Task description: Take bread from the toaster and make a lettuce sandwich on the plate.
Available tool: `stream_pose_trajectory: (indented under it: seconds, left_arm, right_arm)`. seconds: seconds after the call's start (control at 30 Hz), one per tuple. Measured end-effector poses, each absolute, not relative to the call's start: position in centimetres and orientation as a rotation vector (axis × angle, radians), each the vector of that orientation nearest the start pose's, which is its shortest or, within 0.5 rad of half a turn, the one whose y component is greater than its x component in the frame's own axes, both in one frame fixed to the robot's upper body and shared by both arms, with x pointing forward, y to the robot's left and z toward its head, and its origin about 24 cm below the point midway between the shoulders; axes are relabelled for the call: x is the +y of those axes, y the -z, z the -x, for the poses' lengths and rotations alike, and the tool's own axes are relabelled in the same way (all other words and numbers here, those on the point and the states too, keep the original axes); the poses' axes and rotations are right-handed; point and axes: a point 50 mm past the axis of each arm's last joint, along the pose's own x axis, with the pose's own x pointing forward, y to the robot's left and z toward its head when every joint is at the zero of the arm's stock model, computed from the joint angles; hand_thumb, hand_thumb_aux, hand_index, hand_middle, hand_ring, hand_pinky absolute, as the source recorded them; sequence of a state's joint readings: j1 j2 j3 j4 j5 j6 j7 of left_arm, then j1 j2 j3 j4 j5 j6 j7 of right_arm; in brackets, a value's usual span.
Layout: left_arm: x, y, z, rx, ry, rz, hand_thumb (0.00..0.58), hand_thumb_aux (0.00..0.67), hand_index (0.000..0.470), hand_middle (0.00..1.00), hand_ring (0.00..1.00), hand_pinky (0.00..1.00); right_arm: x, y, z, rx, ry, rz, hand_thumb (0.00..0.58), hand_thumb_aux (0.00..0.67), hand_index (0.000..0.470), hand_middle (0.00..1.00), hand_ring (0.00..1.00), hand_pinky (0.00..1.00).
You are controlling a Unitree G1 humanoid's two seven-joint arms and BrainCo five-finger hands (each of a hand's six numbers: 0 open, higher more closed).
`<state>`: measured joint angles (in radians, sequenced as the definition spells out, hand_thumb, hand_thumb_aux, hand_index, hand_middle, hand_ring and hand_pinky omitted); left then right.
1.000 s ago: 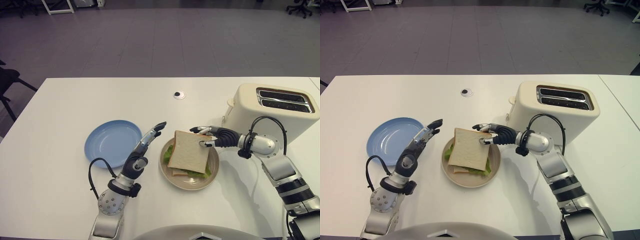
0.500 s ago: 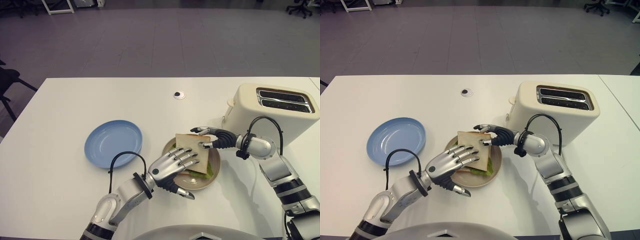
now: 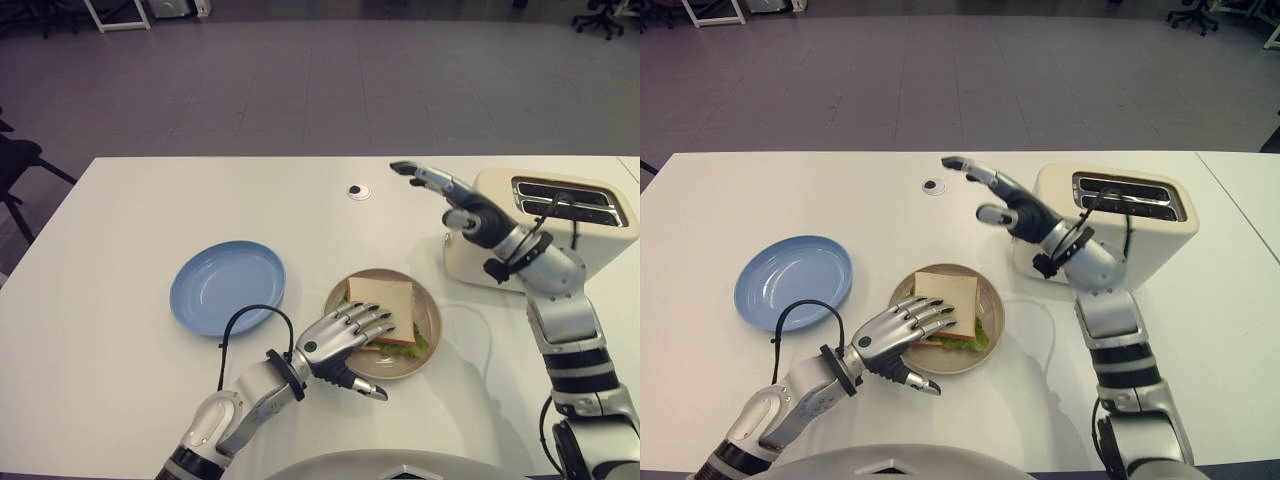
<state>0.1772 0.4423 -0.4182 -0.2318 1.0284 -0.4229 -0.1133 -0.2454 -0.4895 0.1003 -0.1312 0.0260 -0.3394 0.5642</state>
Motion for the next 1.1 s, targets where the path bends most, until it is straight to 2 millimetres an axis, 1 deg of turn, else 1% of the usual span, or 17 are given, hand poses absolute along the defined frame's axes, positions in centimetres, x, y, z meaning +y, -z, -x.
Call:
stream_pose_trajectory:
  seconds: [0.07,0.13,0.17,0.2,0.23,0.37,0.43,0.47,0.5,0.53,0.57,0.6,0.67,0.73,0.8,0.93,1.1]
  left_arm:
    - [9.6,-3.8,-17.3,-0.472,0.814,-1.275,0.000,0.000,0.000,0.00,0.00,0.00]
    - [9.7,-4.1,-17.3,-0.487,0.792,-1.253,0.096,0.058,0.041,0.00,0.00,0.00]
    - [9.8,-4.4,-17.4,-0.502,0.771,-1.230,0.075,0.045,0.031,0.00,0.00,0.00]
    - [10.0,-5.0,-17.2,-0.536,0.732,-1.186,0.000,0.000,0.000,0.00,0.00,0.00]
    - [10.1,-6.0,-17.3,-0.575,0.692,-1.128,0.000,0.000,0.000,0.00,0.00,0.00]
    - [10.7,-12.7,-17.2,-0.781,0.470,-0.644,0.000,0.000,0.000,0.00,0.00,0.00]
    - [11.9,-14.9,-16.6,-0.824,0.461,-0.543,0.000,0.000,0.000,0.00,0.00,0.00]
    - [12.5,-15.2,-16.1,-0.807,0.480,-0.551,0.000,0.000,0.000,0.00,0.00,0.00]
    - [12.9,-15.1,-15.7,-0.777,0.500,-0.572,0.000,0.000,0.000,0.00,0.00,0.00]
    - [13.5,-14.9,-15.0,-0.728,0.536,-0.611,0.420,0.318,0.223,0.00,0.00,0.00]
    - [13.8,-14.4,-14.6,-0.681,0.569,-0.647,0.580,0.670,0.470,1.00,1.00,1.00]
    - [14.2,-13.5,-13.9,-0.603,0.635,-0.709,0.580,0.670,0.470,1.00,1.00,1.00]
    - [14.9,-11.1,-12.7,-0.444,0.775,-0.871,0.580,0.670,0.470,1.00,1.00,1.00]
    - [16.0,-7.8,-11.4,-0.219,0.940,-1.027,0.580,0.670,0.470,1.00,1.00,1.00]
    - [15.8,-6.3,-10.5,-0.133,1.036,-1.056,0.580,0.670,0.470,1.00,1.00,1.00]
    - [14.8,-4.8,-10.3,-0.092,1.118,-1.065,0.580,0.670,0.470,1.00,1.00,1.00]
    - [12.8,-3.9,-12.1,-0.161,1.104,-1.103,0.580,0.670,0.470,1.00,1.00,1.00]
  right_arm:
    - [-15.6,-15.3,-25.0,-0.565,-0.803,0.642,0.000,0.000,0.000,0.00,0.00,0.00]
    - [-16.1,-15.3,-24.1,-0.581,-0.842,0.653,0.000,0.000,0.000,0.00,0.00,0.00]
    - [-16.3,-15.3,-23.7,-0.587,-0.860,0.651,0.000,0.000,0.000,0.00,0.00,0.00]
    - [-16.8,-15.2,-22.9,-0.588,-0.891,0.655,0.000,0.000,0.000,0.00,0.00,0.00]
    - [-17.1,-15.2,-22.6,-0.586,-0.903,0.659,0.000,0.000,0.000,0.00,0.00,0.00]
    - [-18.8,-14.8,-21.9,-0.568,-0.914,0.757,0.000,0.000,0.000,0.00,0.00,0.00]
    - [-21.0,-14.2,-21.8,-0.492,-0.899,0.874,0.000,0.000,0.000,0.00,0.00,0.00]
    - [-22.0,-14.1,-21.5,-0.455,-0.907,0.928,0.000,0.000,0.000,0.15,0.15,0.15]
    - [-22.4,-14.1,-21.3,-0.429,-0.922,0.973,0.071,0.042,0.029,0.71,0.71,0.71]
    - [-22.9,-13.8,-20.9,-0.388,-0.959,1.017,0.466,0.373,0.262,1.00,1.00,1.00]
    - [-23.0,-13.4,-20.5,-0.354,-0.991,1.032,0.559,0.541,0.380,1.00,1.00,1.00]
    - [-22.8,-12.5,-19.6,-0.312,-1.052,1.044,0.562,0.552,0.387,1.00,1.00,1.00]
    - [-21.8,-10.3,-18.0,-0.240,-1.181,1.064,0.580,0.670,0.470,1.00,1.00,1.00]
    - [-20.5,-7.8,-16.1,-0.164,-1.325,1.078,0.580,0.670,0.470,1.00,1.00,1.00]
    - [-19.6,-6.7,-15.3,-0.141,-1.399,1.082,0.580,0.670,0.470,1.00,1.00,1.00]
    - [-18.6,-5.1,-14.4,-0.104,-1.455,1.092,0.580,0.670,0.470,1.00,1.00,1.00]
    - [-16.8,-3.9,-15.6,-0.170,-1.346,1.132,0.580,0.670,0.470,1.00,1.00,1.00]
